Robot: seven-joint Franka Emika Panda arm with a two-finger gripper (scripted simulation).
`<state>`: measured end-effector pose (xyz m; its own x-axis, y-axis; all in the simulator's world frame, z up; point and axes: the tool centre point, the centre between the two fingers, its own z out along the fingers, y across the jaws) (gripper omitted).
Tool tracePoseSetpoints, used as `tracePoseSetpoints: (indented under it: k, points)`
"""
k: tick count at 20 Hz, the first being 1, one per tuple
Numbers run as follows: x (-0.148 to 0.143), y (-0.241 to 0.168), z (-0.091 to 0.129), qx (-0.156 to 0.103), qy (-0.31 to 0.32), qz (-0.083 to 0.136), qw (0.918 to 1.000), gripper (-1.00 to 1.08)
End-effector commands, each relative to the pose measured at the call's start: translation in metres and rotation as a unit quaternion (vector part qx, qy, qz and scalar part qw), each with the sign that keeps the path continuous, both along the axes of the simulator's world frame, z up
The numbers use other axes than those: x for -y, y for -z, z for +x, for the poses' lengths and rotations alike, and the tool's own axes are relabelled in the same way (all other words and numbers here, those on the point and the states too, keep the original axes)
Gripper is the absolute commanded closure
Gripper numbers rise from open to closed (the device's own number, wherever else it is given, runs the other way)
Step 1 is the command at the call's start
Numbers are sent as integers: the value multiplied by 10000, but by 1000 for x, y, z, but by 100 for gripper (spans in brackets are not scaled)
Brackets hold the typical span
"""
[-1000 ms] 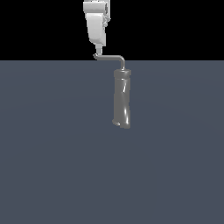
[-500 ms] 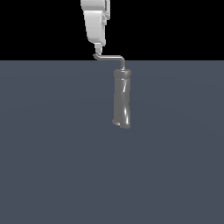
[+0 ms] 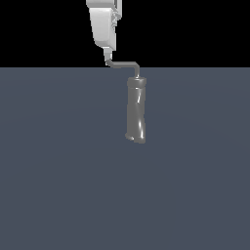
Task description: Turn on the faucet by rotating a designated handle.
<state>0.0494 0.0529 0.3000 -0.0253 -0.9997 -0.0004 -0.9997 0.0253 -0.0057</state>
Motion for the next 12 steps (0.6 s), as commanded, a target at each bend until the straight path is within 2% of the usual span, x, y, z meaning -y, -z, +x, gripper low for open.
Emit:
tracePoseSetpoints:
  k: [1, 12]
  points:
    - [2, 0, -3, 0, 2, -5, 10000, 108]
    - [25, 0, -34, -14, 2, -3, 10000, 108]
